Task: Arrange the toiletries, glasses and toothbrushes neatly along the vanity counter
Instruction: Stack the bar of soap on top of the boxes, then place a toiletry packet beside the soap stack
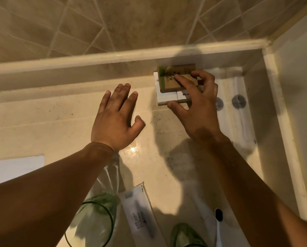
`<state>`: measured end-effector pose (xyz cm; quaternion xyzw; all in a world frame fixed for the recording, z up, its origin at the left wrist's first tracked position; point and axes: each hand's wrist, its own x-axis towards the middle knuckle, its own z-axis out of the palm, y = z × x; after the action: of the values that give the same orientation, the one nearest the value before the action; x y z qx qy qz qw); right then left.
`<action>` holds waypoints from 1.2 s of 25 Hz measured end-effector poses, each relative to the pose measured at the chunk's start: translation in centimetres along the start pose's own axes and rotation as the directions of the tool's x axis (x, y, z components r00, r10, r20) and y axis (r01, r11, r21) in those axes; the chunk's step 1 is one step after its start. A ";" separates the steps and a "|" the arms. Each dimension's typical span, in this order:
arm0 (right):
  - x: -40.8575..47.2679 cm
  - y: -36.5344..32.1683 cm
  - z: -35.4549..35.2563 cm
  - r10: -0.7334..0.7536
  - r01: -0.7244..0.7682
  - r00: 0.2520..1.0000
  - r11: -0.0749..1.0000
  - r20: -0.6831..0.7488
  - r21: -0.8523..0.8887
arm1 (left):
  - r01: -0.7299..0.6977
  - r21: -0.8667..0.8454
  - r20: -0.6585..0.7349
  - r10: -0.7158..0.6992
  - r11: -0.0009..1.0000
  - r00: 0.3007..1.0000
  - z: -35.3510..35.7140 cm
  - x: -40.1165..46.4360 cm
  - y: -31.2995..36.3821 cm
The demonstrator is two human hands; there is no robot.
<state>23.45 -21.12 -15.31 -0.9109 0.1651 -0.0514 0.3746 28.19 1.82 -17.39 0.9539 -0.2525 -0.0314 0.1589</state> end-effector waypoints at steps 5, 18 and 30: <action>-0.8 0.1 -0.6 -0.004 0.004 1.000 1.000 -0.005 -0.006 | 0.001 -0.002 0.010 -0.001 1.000 1.000 -0.1 -0.1 0.0; -9.8 -6.0 -2.2 -0.182 0.183 0.924 0.983 0.336 0.031 | 0.014 -0.030 0.099 -0.011 0.999 0.995 -1.1 -0.5 0.3; -13.5 -8.3 -0.3 -0.076 0.389 0.579 0.901 0.811 -0.193 | 0.184 0.057 -0.035 -0.182 0.981 0.983 -3.1 -7.3 -6.9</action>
<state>12.87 -11.19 -8.87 -0.9044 -0.1331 0.3343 0.2294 25.51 11.98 -16.76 0.9778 -0.1621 -0.0241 0.1304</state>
